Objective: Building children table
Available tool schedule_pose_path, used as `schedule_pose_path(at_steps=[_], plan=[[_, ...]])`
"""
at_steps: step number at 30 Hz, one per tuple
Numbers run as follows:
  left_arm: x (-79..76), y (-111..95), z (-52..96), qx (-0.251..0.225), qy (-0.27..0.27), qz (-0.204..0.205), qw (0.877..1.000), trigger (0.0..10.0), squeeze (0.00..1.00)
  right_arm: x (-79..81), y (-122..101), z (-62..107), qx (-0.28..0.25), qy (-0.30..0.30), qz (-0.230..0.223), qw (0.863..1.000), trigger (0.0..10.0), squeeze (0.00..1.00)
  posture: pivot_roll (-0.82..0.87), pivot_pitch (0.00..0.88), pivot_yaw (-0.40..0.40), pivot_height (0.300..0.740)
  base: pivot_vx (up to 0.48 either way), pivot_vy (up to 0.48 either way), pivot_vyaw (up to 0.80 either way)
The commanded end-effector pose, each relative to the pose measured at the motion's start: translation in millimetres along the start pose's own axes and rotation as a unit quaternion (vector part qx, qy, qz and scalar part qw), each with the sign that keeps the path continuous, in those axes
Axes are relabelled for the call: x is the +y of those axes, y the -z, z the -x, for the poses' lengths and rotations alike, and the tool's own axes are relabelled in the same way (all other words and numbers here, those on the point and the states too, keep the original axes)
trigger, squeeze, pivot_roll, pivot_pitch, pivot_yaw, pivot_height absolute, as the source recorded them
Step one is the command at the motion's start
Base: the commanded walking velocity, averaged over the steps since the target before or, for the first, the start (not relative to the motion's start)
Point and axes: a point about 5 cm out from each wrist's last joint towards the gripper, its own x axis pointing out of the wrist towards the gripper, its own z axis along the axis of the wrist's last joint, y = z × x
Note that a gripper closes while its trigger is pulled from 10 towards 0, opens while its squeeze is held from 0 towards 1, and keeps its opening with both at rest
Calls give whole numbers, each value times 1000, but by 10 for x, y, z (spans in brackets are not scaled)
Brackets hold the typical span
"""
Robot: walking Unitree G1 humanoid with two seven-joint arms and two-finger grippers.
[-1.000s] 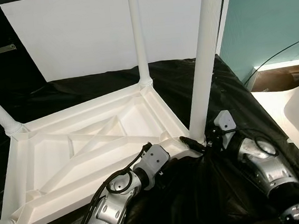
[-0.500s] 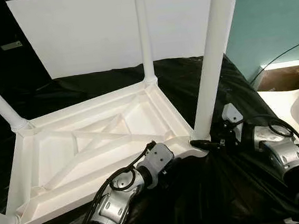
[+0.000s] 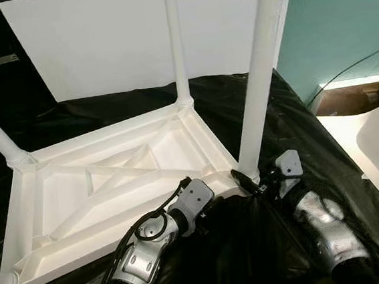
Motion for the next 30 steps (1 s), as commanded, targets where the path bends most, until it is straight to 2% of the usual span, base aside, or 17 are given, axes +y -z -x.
schedule_pose_path(at_steps=[1,2,4,8,9,12,13,14,16,17,18,21,26,27,28,29,30], plan=[[-130,562,130,124,22,48,991,10000,0,-377,29,88,28,131,0,991,0,0,-7,0,-2,740,0,0,0],[-127,555,121,123,22,48,991,10000,0,-318,31,32,36,107,8,994,10000,0,-8,0,-3,740,0,0,0],[-129,545,108,122,21,48,991,10000,0,-250,10,-25,37,64,26,997,10000,0,-11,0,-3,740,0,0,0],[-133,541,99,121,21,48,991,10000,0,-231,-11,-30,29,57,40,997,10000,0,-11,0,-3,740,0,0,0],[-148,544,97,121,22,49,991,10000,0,-284,-43,-64,30,36,45,998,10000,1000,-17,0,-5,740,0,0,0],[-167,555,98,122,23,49,991,10000,0,-383,-121,-161,42,3,59,997,10000,1000,-18,0,-8,740,0,0,0],[-169,558,98,123,23,50,991,10000,0,-396,-177,-228,55,-29,64,996,10000,0,-27,0,-12,740,0,0,0],[-169,558,98,123,23,50,991,10000,0,-396,-177,-228,55,-29,64,996,10000,0,-27,0,-12,740,0,0,0],[-167,556,91,122,24,49,991,10000,0,-329,-158,-268,112,-113,87,983,10000,0,-32,0,-15,740,0,0,0],[-167,556,91,122,24,49,991,10000,0,-329,-158,-268,112,-113,87,983,10000,0,-32,0,-15,740,0,0,0],[-168,555,85,122,25,48,991,10000,0,-303,-122,-252,136,-145,95,975,10000,0,-32,0,-15,740,0,0,0],[-173,552,77,122,28,47,991,10000,0,-300,-98,-227,147,-169,101,969,10000,0,-35,0,-11,740,0,0,0],[-187,542,59,120,33,45,991,10000,0,-404,-131,-224,141,-196,120,963,10000,0,-38,0,-9,740,0,0,0],[-187,543,61,121,34,44,991,10000,0,-485,-168,-260,144,-205,129,960,5647,0,-34,0,-7,740,0,0,0],[-187,543,61,121,34,44,991,10000,0,-485,-168,-260,144,-205,129,960,5647,0,-34,0,-7,740,0,0,0],[-177,547,72,121,34,44,991,10000,0,-515,-230,-301,145,-221,132,956,0,0,-32,0,-1,740,0,0,0],[-164,555,87,123,33,43,991,10000,0,-519,-279,-330,151,-241,132,950,0,0,-28,0,0,740,0,0,0]])
